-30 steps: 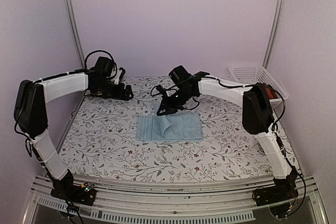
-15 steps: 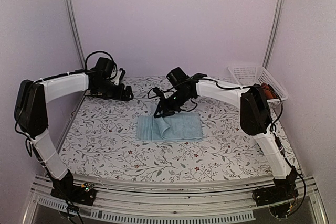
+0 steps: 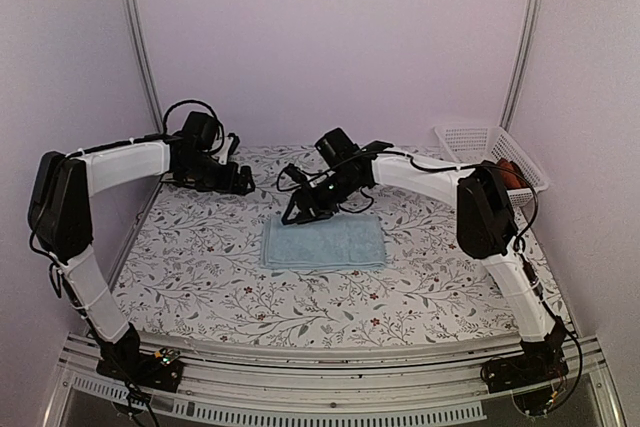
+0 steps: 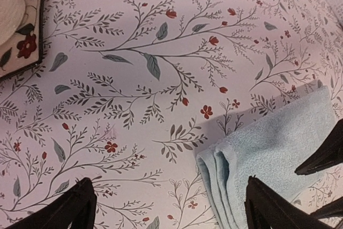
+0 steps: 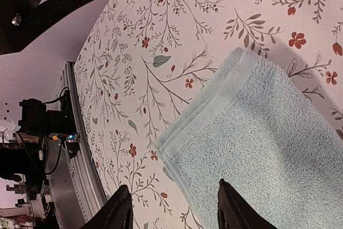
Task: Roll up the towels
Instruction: Fold the towel at the center of the board, then smooth out the towel at the center of the board, then rotate the towel at the center of the board.
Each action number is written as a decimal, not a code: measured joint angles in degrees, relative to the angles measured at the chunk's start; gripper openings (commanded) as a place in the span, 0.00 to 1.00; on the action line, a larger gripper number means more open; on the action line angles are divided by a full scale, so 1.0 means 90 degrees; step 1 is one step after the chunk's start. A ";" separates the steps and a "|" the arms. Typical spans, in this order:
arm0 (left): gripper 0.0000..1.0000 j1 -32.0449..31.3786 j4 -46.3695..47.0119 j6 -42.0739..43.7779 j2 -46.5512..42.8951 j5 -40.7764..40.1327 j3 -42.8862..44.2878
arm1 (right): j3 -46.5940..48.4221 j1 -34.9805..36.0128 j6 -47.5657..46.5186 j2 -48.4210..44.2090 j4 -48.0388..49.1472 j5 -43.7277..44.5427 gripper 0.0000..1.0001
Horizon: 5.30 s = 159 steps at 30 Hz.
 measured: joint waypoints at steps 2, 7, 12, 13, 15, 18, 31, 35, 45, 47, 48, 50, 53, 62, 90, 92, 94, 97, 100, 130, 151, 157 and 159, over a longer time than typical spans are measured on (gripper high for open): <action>0.97 -0.0017 0.0005 0.0002 0.0000 0.0032 0.0000 | -0.0146 -0.0056 -0.0134 -0.0090 0.0010 0.0146 0.66; 0.95 -0.0211 0.0012 -0.0136 0.0002 0.0328 0.0000 | -0.1224 -0.0578 -0.0420 -0.0984 -0.0134 0.0809 0.67; 0.87 -0.0551 0.0036 -0.0483 0.0131 0.0741 0.0034 | -0.2220 -0.1447 -0.0583 -0.2069 -0.0129 0.1681 0.67; 0.86 -0.0617 0.0034 -0.0544 0.0202 0.0831 0.0058 | -0.2511 -0.1634 -0.0602 -0.2305 -0.0095 0.1821 0.68; 0.83 -0.0729 0.0036 -0.0678 0.0376 0.0996 0.0119 | -0.3024 -0.1899 -0.0602 -0.2652 -0.0068 0.2055 0.68; 0.76 -0.0920 -0.0019 -0.0843 0.0738 0.1183 0.0257 | -0.3577 -0.2001 -0.0622 -0.2878 -0.0036 0.2312 0.68; 0.58 -0.1098 -0.0573 -0.1090 0.2013 0.1307 0.1064 | -0.3997 -0.1838 -0.0619 -0.2885 0.0170 0.2504 0.69; 0.57 -0.1098 -0.0716 -0.1110 0.2013 0.1161 0.1064 | -0.3988 -0.1838 -0.0629 -0.2885 0.0177 0.2521 0.69; 0.61 -0.1090 -0.1059 -0.0937 0.1999 0.1166 0.1115 | -0.3900 -0.1838 -0.0704 -0.2866 0.0214 0.2166 0.67; 0.61 -0.1090 -0.1120 -0.0857 0.1972 0.1333 0.1292 | -0.3776 -0.1838 -0.0741 -0.2815 0.0257 0.1938 0.66; 0.61 -0.1090 -0.1134 -0.0821 0.1962 0.1452 0.1413 | -0.3701 -0.1838 -0.0748 -0.2783 0.0284 0.1812 0.66; 0.60 -0.1088 -0.1100 -0.0753 0.1950 0.1807 0.1753 | -0.3546 -0.1838 -0.0767 -0.2698 0.0335 0.1586 0.66; 0.59 -0.1098 -0.0969 -0.0648 0.1943 0.2424 0.2106 | -0.3308 -0.1834 -0.0792 -0.2501 0.0381 0.1263 0.66; 0.57 -0.1222 -0.0976 -0.0512 0.2324 0.3582 0.1829 | -0.3106 -0.1744 -0.0838 -0.1729 0.0389 0.0561 0.66; 0.73 -0.1144 -0.1489 -0.0070 0.1814 0.3672 0.0039 | -0.3009 -0.1705 -0.0682 -0.1212 0.0350 0.1035 0.68; 0.82 -0.1144 -0.1552 -0.0092 0.1814 0.3662 0.0151 | -0.2941 -0.1705 -0.0726 -0.1212 0.0274 0.0991 0.69; 0.90 -0.1146 -0.1654 -0.0092 0.1817 0.3594 0.0335 | -0.2815 -0.1712 -0.0794 -0.1212 0.0175 0.0967 0.74; 0.97 -0.1144 -0.1749 -0.0102 0.1821 0.3427 0.0775 | -0.2569 -0.1719 -0.0920 -0.1260 0.0058 0.0942 0.84; 0.97 -0.1161 -0.1688 -0.0070 0.1785 0.3364 0.1115 | -0.2421 -0.1751 -0.1059 -0.1474 0.0017 0.0950 0.95; 0.97 -0.1875 -0.1712 0.0209 0.1243 0.2790 -0.0384 | -0.2552 -0.2220 -0.1214 -0.2093 -0.0010 0.1712 0.99; 0.97 -0.0947 -0.1258 0.0121 0.3942 0.1758 0.3718 | -0.2999 -0.2582 -0.1192 -0.2096 0.0080 0.1938 0.99; 0.97 -0.0845 -0.0410 -0.0340 0.5909 0.2412 0.6560 | -0.3546 -0.2718 -0.1086 -0.2229 0.0206 0.1940 0.99; 0.97 -0.0843 0.0095 -0.0593 0.6069 0.2657 0.6630 | -0.3657 -0.2771 -0.1044 -0.2288 0.0238 0.1914 0.99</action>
